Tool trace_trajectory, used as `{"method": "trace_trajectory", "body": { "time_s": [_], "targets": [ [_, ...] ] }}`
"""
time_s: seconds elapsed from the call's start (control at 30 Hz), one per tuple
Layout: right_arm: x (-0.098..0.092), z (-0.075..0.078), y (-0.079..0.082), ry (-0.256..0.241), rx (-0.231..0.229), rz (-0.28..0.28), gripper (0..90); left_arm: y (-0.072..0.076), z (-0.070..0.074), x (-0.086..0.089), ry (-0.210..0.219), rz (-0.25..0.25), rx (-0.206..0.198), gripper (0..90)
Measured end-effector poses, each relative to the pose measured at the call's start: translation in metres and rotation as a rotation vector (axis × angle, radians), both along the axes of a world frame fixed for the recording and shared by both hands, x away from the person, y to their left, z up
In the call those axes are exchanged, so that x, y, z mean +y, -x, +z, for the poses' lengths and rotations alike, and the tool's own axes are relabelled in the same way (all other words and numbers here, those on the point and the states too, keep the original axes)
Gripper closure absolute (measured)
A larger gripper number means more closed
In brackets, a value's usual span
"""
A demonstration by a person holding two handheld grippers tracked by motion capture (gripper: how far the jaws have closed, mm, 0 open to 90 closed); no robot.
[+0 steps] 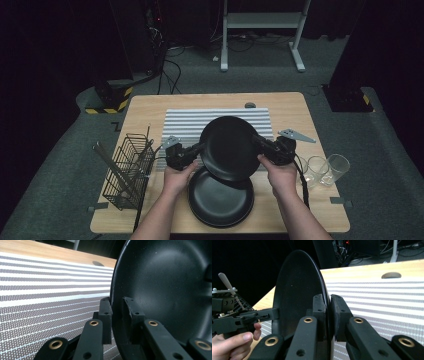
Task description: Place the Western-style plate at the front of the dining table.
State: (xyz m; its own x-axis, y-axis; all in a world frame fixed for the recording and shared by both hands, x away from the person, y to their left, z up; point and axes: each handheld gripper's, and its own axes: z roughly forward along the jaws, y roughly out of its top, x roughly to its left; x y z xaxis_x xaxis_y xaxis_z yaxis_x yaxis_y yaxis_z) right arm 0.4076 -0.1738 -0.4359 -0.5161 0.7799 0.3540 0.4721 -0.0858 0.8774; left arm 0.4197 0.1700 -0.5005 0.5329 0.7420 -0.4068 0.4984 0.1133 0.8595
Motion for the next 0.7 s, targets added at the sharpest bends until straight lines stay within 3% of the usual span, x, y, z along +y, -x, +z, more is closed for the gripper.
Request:
{"method": "trace_trajectory", "body": {
  "time_s": [0.33, 0.7],
  "targets": [
    [0.009, 0.013, -0.015, 0.041, -0.022, 0.024, 82.6, -0.008, 0.002, 0.006, 0.019, 0.018, -0.002, 77.8],
    [0.013, 0.027, -0.036, 0.040, -0.047, 0.030, 82.7, -0.026, 0.012, 0.008, 0.042, 0.037, -0.019, 77.9]
  ]
}}
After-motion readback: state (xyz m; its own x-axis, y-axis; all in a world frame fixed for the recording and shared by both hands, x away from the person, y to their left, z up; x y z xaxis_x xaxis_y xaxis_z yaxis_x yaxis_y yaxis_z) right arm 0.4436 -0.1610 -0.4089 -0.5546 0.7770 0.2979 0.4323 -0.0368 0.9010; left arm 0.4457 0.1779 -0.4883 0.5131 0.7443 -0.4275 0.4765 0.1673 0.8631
